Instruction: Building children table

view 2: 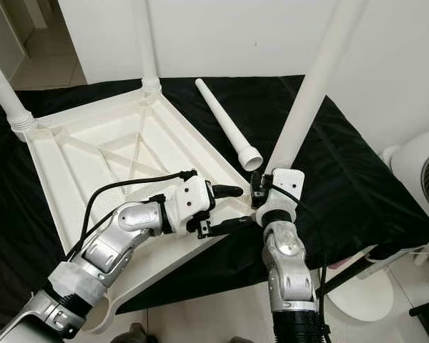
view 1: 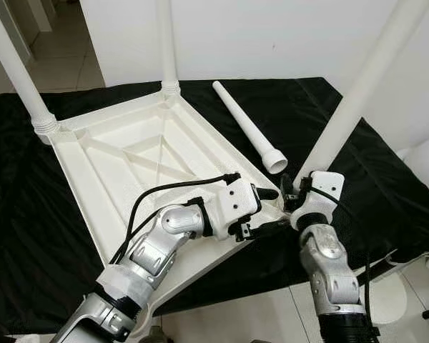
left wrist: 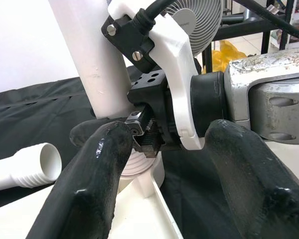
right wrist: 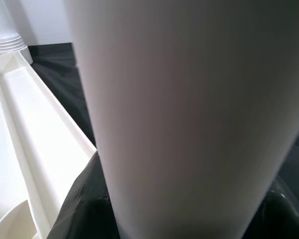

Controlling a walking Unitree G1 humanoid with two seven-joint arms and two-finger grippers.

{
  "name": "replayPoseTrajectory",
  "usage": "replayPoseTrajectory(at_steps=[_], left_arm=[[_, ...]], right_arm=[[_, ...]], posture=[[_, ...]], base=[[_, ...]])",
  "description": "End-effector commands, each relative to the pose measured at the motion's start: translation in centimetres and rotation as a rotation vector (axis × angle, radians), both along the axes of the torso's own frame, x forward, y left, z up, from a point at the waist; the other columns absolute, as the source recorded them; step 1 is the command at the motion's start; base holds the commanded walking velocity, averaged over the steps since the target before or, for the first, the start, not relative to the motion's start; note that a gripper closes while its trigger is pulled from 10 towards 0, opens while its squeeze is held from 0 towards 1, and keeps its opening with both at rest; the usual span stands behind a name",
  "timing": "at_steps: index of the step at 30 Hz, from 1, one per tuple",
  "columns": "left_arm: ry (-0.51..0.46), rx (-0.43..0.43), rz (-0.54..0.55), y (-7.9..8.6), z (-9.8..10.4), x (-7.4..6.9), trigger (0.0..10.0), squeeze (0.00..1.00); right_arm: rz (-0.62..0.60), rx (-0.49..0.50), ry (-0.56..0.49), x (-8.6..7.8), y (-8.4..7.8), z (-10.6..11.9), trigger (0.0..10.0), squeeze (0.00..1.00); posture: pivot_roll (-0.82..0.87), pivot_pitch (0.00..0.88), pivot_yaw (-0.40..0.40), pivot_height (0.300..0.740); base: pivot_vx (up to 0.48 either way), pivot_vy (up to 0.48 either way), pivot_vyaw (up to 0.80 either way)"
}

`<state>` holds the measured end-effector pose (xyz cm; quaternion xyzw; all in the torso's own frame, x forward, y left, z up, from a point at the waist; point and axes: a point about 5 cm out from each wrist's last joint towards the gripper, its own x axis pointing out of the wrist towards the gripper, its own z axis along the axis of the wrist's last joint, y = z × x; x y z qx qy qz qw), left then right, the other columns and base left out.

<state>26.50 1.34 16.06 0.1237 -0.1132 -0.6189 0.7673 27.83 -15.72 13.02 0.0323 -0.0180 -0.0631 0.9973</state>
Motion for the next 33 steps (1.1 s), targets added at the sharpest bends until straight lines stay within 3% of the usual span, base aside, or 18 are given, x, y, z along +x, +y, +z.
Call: replayPoseTrajectory(at_steps=[1,3,8,9,19,20,21,22,24,25,27,33], left_arm=[[0.004,0.029,-0.058,-0.1,-0.3,-0.4,10.0,0.0],[0.008,0.038,-0.05,0.0,-0.4,-0.3,10.0,0.0],[0.012,0.037,-0.04,0.1,-0.4,-0.1,10.0,0.0],[0.013,0.036,-0.037,0.2,-0.3,-0.1,10.0,0.0],[0.007,0.038,-0.034,0.3,-0.3,0.0,10.0,0.0],[0.007,0.037,-0.032,0.3,-0.2,0.1,10.0,0.0],[0.006,0.037,-0.031,0.3,-0.2,0.1,10.0,0.0],[0.006,0.037,-0.031,0.3,-0.2,0.1,10.0,0.0],[0.008,0.036,-0.033,0.3,-0.2,0.0,10.0,0.0],[0.008,0.036,-0.033,0.3,-0.2,0.0,10.0,0.0],[0.01,0.037,-0.038,0.2,-0.2,0.0,10.0,0.0],[0.01,0.038,-0.045,0.2,-0.2,0.0,10.0,0.0]], right_arm=[[-0.078,0.049,0.084,-0.5,0.3,-1.5,10.0,0.0],[-0.13,0.068,0.083,-0.7,1.6,-1.3,10.0,0.0],[-0.134,0.071,0.062,-0.7,2.0,-0.8,10.0,0.0],[-0.134,0.08,0.047,-0.7,1.8,-0.6,10.0,1.0],[-0.141,0.085,0.018,-0.8,1.5,0.0,10.0,1.0],[-0.045,0.081,-0.001,-1.1,1.4,0.2,10.0,0.0],[0.029,0.078,-0.015,-1.4,1.3,0.4,10.0,0.0],[0.029,0.078,-0.015,-1.4,1.3,0.4,10.0,0.0],[0.176,0.032,-0.036,-1.9,1.2,0.7,10.0,0.0],[0.176,0.032,-0.036,-1.9,1.2,0.7,10.0,0.0],[0.324,-0.047,-0.06,-1.7,0.7,1.0,10.0,0.0],[0.499,-0.152,-0.075,-0.9,-0.5,1.5,10.0,0.0]], posture=[[-0.01,0.0,-0.01,0.74],[0.0,0.0,-0.013,0.74],[0.0,0.0,-0.011,0.74],[0.0,0.0,-0.01,0.74],[0.01,0.0,-0.01,0.74],[0.0,0.0,-0.009,0.74],[0.0,0.0,-0.009,0.74],[0.0,0.0,-0.009,0.74],[0.0,0.0,-0.006,0.74],[0.0,0.0,-0.006,0.74],[0.0,0.0,0.001,0.74],[-0.01,0.0,0.007,0.74]], base=[[0.0,0.0,0.0],[0.0,0.0,0.0],[0.0,0.0,0.0],[0.0,0.0,0.0],[0.0,0.0,0.0],[0.0,0.0,0.0],[0.0,0.0,0.0],[0.0,0.0,0.0],[0.0,0.0,0.0],[0.0,0.0,0.0],[0.0,0.0,0.0],[0.0,0.0,0.0]])
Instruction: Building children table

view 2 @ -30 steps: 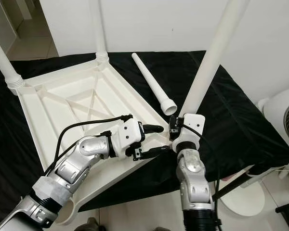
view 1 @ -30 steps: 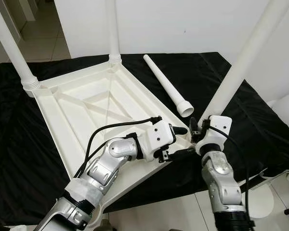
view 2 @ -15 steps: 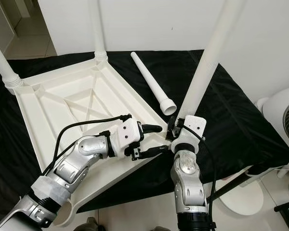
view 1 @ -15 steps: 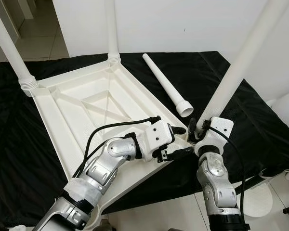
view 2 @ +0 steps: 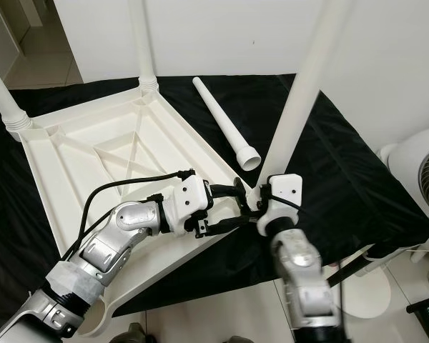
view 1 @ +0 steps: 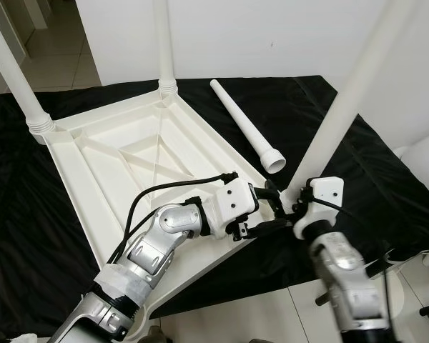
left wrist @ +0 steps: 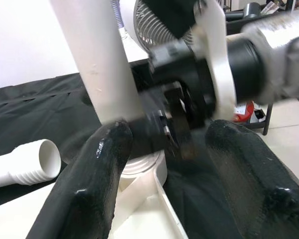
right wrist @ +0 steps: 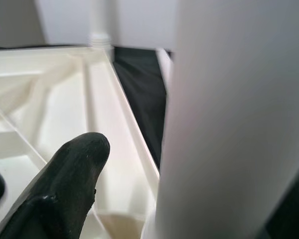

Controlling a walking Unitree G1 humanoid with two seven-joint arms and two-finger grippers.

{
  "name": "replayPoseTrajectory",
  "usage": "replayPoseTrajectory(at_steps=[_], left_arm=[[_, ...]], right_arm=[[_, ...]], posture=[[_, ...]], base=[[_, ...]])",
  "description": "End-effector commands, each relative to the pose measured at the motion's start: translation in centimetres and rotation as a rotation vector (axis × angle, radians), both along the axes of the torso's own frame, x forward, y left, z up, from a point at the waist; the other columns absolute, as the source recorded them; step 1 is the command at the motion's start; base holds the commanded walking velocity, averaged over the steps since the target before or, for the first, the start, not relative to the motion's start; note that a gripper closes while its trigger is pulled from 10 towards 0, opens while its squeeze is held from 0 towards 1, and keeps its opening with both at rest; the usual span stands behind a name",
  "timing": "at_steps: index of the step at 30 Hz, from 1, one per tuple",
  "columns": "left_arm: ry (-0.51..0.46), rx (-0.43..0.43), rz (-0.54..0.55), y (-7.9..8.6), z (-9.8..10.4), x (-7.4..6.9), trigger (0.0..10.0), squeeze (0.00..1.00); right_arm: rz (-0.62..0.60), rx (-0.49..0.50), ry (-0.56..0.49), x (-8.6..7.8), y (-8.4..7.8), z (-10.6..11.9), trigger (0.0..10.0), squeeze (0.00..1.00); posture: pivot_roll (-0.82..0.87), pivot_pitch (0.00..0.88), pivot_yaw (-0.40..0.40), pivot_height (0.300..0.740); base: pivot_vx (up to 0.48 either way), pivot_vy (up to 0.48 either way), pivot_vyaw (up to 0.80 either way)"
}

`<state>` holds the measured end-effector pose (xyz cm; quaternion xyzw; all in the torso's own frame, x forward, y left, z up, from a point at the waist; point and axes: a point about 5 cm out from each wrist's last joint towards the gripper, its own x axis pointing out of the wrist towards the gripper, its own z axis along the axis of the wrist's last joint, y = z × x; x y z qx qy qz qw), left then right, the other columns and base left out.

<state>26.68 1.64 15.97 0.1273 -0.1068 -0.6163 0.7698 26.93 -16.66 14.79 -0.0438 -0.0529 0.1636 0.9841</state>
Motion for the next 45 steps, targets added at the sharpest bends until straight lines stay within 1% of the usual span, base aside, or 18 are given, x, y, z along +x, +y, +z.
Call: replayPoseTrajectory(at_steps=[1,7,8,9,10,11,13,14,19,20,21,22,28,33,35,37,40,45], left_arm=[[0.005,0.025,-0.056,-0.1,-0.1,-0.2,10.0,0.0],[0.002,0.024,-0.057,-0.2,0.0,-0.2,10.0,0.0],[0.003,0.02,-0.054,-0.2,0.2,-0.1,10.0,0.0],[0.004,0.019,-0.053,-0.2,0.2,-0.1,10.0,0.0],[0.004,0.018,-0.053,-0.2,0.2,-0.1,10.0,0.0],[0.004,0.019,-0.054,-0.2,0.2,-0.1,10.0,0.0],[0.003,0.019,-0.055,-0.2,0.2,-0.1,10.0,0.0],[0.001,0.019,-0.055,-0.2,0.3,-0.1,10.0,0.0],[0.001,0.019,-0.053,-0.1,0.3,0.0,10.0,0.0],[-0.001,0.018,-0.055,-0.2,0.4,0.1,10.0,0.0],[-0.001,0.018,-0.055,-0.2,0.4,0.1,10.0,0.0],[-0.002,0.016,-0.055,-0.2,0.5,0.2,10.0,0.0],[-0.002,0.012,-0.054,-0.4,0.5,0.3,10.0,0.0],[-0.001,0.009,-0.056,-0.5,0.5,0.2,10.0,0.0],[0.001,0.01,-0.057,-0.5,0.5,0.2,10.0,0.0],[0.001,0.01,-0.057,-0.4,0.4,0.2,10.0,0.0],[0.001,0.006,-0.05,-0.4,0.5,0.3,10.0,0.0],[0.003,0.002,-0.051,-0.5,0.5,0.3,10.0,0.0]], right_arm=[[0.073,0.004,0.015,0.3,0.2,-0.3,10.0,0.0],[0.147,-0.02,0.049,0.8,-0.1,-0.6,10.0,0.0],[0.179,-0.041,0.082,0.7,-0.2,-1.2,7.2,0.0],[0.195,-0.042,0.1,0.6,-0.2,-1.6,6.5,0.0],[0.208,-0.041,0.11,0.5,-0.2,-1.7,6.5,0.0],[0.212,-0.036,0.12,0.4,-0.2,-2.0,3.5,0.0],[0.214,-0.032,0.126,0.3,-0.3,-2.1,3.5,0.0],[0.22,-0.037,0.127,0.3,-0.4,-2.3,0.0,0.0],[0.206,-0.024,0.13,-0.1,-0.5,-2.9,0.0,0.0],[0.179,-0.014,0.128,-0.1,-0.6,-3.0,3.2,0.0],[0.179,-0.014,0.128,-0.1,-0.6,-3.0,3.2,0.0],[0.156,-0.005,0.123,-0.1,-0.6,-3.0,10.0,0.0],[0.106,0.034,0.114,-0.1,-0.5,-2.9,10.0,0.0],[-0.004,0.057,0.112,-0.1,-0.4,-2.9,10.0,0.0],[-0.135,0.105,0.115,-0.1,0.2,-2.8,10.0,0.0],[-0.186,0.127,0.122,-0.2,0.4,-2.7,10.0,0.0],[-0.373,0.118,0.15,-0.2,0.6,-3.0,10.0,0.0],[-0.46,0.166,0.154,-0.4,1.8,-2.9,10.0,0.0]], posture=[[-0.01,0.0,0.008,0.74],[0.0,0.0,0.01,0.74],[-0.01,0.0,0.012,0.74],[-0.01,0.0,0.014,0.74],[-0.01,0.0,0.014,0.74],[0.0,0.0,0.014,0.74],[0.0,0.0,0.014,0.74],[-0.01,0.0,0.019,0.74],[-0.01,0.0,0.024,0.74],[-0.01,0.0,0.022,0.74],[-0.01,0.0,0.022,0.74],[-0.02,0.0,0.025,0.74],[-0.02,0.0,0.022,0.74],[-0.03,0.0,0.023,0.74],[-0.03,0.0,0.02,0.74],[-0.03,0.0,0.018,0.74],[-0.03,0.0,0.014,0.74],[-0.03,0.0,0.011,0.74]], base=[[0.0,0.0,0.0],[0.0,0.0,0.0],[0.0,0.0,0.0],[0.0,0.0,0.0],[0.0,0.0,0.0],[0.0,0.0,0.0],[0.0,0.0,0.0],[0.0,0.0,0.0],[0.0,0.0,0.0],[0.0,0.0,0.0],[0.0,0.0,0.0],[0.0,0.0,0.0],[0.0,0.0,0.0],[0.0,0.0,0.0],[0.0,0.0,0.0],[0.0,0.0,0.0],[0.0,0.0,0.0],[0.0,0.0,0.0]])
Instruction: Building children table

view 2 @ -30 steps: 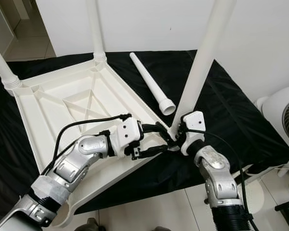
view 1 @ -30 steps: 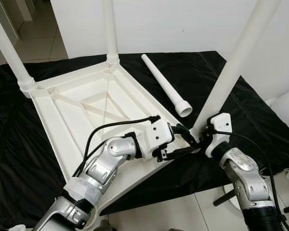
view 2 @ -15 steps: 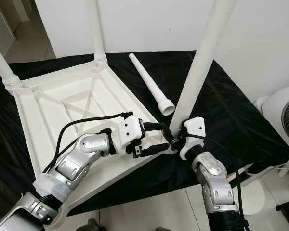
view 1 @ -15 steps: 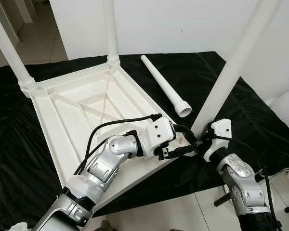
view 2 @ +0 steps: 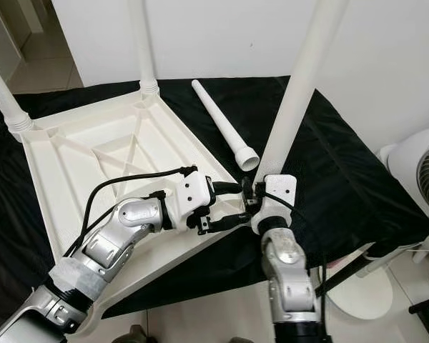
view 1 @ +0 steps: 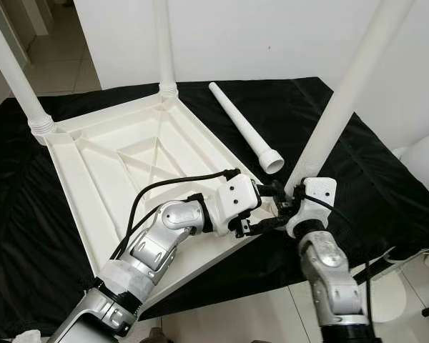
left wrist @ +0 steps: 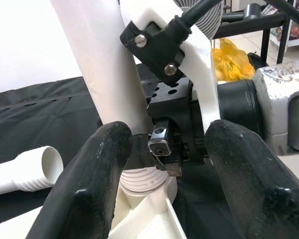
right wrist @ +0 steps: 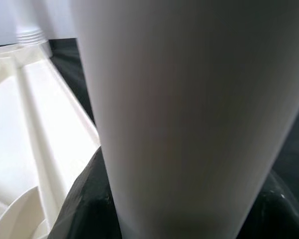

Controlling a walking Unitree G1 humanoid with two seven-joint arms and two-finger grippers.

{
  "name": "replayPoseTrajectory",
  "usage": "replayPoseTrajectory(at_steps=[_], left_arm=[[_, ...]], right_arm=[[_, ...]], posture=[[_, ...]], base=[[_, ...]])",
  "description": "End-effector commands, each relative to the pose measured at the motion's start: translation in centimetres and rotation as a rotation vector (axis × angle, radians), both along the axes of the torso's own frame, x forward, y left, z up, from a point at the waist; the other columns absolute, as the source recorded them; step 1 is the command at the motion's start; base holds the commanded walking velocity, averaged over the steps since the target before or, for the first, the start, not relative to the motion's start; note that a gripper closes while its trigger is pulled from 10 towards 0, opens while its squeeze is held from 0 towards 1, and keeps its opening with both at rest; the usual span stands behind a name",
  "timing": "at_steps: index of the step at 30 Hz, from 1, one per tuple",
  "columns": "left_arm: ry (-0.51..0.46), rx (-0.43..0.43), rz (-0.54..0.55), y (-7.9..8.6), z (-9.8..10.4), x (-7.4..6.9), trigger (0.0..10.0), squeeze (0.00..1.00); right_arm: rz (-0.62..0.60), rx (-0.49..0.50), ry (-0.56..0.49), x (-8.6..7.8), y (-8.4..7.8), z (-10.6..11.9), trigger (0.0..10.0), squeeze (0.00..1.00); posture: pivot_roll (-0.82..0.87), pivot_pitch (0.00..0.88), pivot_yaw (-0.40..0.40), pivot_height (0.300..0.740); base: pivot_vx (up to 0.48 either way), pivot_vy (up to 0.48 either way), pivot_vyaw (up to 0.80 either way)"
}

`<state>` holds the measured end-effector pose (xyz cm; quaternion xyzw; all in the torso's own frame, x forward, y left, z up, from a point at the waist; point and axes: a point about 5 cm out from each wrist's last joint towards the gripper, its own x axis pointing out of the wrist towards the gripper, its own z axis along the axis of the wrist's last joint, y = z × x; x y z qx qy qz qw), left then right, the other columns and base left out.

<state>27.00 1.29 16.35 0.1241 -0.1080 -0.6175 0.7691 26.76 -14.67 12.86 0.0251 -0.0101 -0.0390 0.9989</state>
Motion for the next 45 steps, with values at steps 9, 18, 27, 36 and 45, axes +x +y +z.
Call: replayPoseTrajectory(at_steps=[9,18,27,36,45], left_arm=[[0.0,0.0,-0.046,-0.3,0.2,-0.2,10.0,0.0],[0.005,-0.007,-0.049,-0.2,0.1,-0.4,10.0,0.0],[0.005,-0.007,-0.063,-0.2,0.1,-0.9,10.0,0.0],[0.012,-0.004,-0.066,-0.2,0.0,-1.2,10.0,0.0],[0.014,-0.006,-0.061,-0.1,0.1,-1.3,10.0,0.0]], right_arm=[[-0.076,0.074,0.05,-0.3,1.8,-0.5,10.0,1.0],[0.052,-0.026,-0.006,-0.7,1.0,0.5,10.0,0.0],[0.452,-0.266,-0.031,-1.4,-0.5,0.5,10.0,0.0],[0.52,-0.245,0.0,0.0,-3.0,0.4,10.0,0.0],[0.63,-0.272,0.055,0.5,-3.6,-0.3,0.0,0.0]], posture=[[-0.03,0.0,0.004,0.74],[-0.03,0.0,-0.005,0.74],[-0.02,0.0,-0.011,0.74],[-0.01,0.0,-0.018,0.74],[0.0,0.0,-0.024,0.74]], base=[[0.0,0.0,0.0],[0.0,0.0,0.0],[0.0,0.0,0.0],[0.0,0.0,0.0],[0.0,0.0,0.0]])
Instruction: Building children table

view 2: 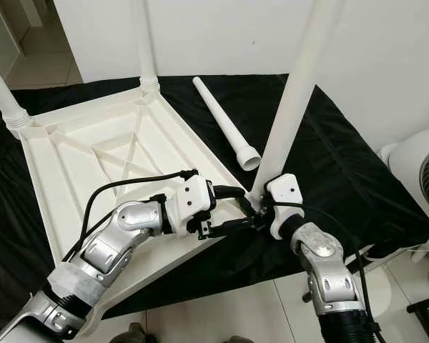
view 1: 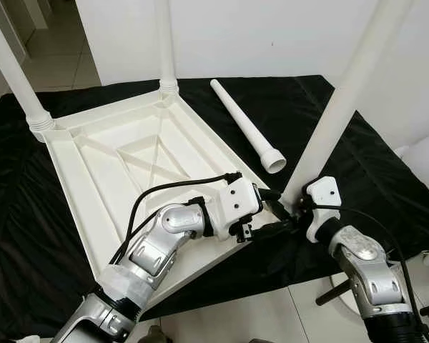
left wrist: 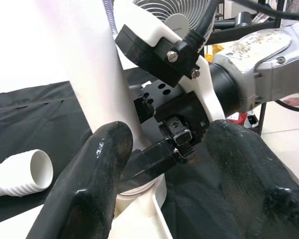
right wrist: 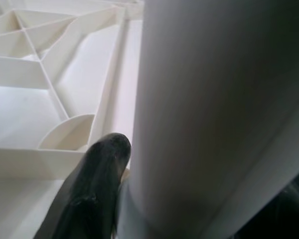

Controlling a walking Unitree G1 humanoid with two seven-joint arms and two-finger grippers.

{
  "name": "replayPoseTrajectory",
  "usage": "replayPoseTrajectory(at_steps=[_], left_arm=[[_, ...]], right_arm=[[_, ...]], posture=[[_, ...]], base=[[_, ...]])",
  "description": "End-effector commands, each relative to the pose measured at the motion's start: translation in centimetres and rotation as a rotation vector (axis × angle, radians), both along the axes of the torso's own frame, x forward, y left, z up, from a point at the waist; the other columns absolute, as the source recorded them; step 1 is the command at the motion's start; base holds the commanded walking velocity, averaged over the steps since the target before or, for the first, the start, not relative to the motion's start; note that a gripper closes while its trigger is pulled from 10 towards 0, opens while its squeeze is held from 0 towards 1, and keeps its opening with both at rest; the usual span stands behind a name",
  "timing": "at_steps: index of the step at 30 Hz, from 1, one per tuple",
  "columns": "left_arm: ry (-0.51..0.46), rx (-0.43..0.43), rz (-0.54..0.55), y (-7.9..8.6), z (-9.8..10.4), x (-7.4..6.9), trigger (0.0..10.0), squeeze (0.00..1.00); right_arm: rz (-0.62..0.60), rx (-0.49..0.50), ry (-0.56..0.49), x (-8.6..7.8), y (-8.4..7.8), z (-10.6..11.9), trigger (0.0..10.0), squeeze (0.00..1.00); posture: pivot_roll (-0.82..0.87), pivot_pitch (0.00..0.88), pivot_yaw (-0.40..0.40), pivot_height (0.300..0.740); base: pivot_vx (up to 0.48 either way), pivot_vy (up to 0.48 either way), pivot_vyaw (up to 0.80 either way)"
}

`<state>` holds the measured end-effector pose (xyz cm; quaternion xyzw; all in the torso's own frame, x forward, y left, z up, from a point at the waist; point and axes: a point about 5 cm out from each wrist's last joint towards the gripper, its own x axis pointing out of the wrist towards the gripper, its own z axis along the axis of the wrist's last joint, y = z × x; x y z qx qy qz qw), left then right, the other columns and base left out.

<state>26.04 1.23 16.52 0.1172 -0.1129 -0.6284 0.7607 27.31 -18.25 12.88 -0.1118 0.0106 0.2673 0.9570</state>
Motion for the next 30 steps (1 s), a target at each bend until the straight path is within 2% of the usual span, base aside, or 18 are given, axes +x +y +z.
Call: replayPoseTrajectory(at_steps=[1,8,9,12,14,16,19,20,23,27,30], left_arm=[[0.01,0.011,-0.028,-0.1,-0.2,-0.3,10.0,0.0],[0.025,0.012,-0.023,-0.2,-0.5,-0.6,10.0,0.0],[0.024,0.015,-0.022,-0.2,-0.6,-0.7,10.0,0.0],[0.026,0.016,-0.016,-0.2,-0.6,-0.6,10.0,0.0],[0.028,0.015,-0.009,-0.2,-0.5,-0.5,10.0,0.0],[0.03,0.014,-0.005,-0.1,-0.5,-0.4,10.0,0.0],[0.029,0.014,-0.002,-0.1,-0.5,-0.4,10.0,0.0],[0.025,0.012,0.004,0.0,-0.5,-0.3,10.0,0.0],[0.023,0.01,0.008,0.0,-0.5,-0.3,10.0,0.0],[0.024,0.009,0.009,0.1,-0.4,-0.2,10.0,0.0],[0.023,0.009,0.01,0.1,-0.3,-0.1,10.0,0.0]], right_arm=[[0.03,-0.007,0.033,0.0,-0.3,-0.5,0.0,0.0],[0.049,0.015,0.047,-0.1,-0.5,-0.8,0.0,0.0],[0.019,0.035,0.061,-0.2,-0.4,-0.9,10.0,0.0],[-0.011,0.062,0.078,-0.3,-0.4,-1.2,10.0,0.0],[-0.108,0.098,0.097,-0.4,-0.3,-1.7,10.0,0.0],[-0.181,0.13,0.094,-0.4,-0.2,-1.8,10.0,0.0],[-0.205,0.144,0.083,-0.4,0.0,-1.8,10.0,0.0],[-0.264,0.166,0.068,-0.5,0.3,-1.8,10.0,0.0],[-0.303,0.18,0.064,-0.5,0.4,-1.8,10.0,0.0],[-0.519,0.185,0.068,-0.3,0.4,-2.1,10.0,0.0],[-0.583,0.209,0.057,-0.4,0.9,-2.0,10.0,0.0]], posture=[[0.0,0.0,-0.027,0.74],[0.0,0.0,-0.034,0.74],[0.0,0.0,-0.036,0.74],[0.0,0.0,-0.036,0.74],[0.0,0.0,-0.036,0.74],[0.0,0.001,-0.037,0.74],[0.0,0.002,-0.035,0.74],[0.0,0.003,-0.034,0.74],[0.0,0.003,-0.034,0.74],[0.0,0.001,-0.029,0.74],[0.0,0.0,-0.029,0.74]], base=[[0.0,0.0,0.0],[0.0,0.0,0.0],[0.0,0.0,0.0],[0.0,0.0,0.0],[0.0,0.0,0.0],[0.0,0.0,0.0],[0.0,0.0,0.0],[0.0,0.0,0.0],[0.0,0.0,0.0],[0.0,0.0,0.0],[0.0,0.0,0.0]])
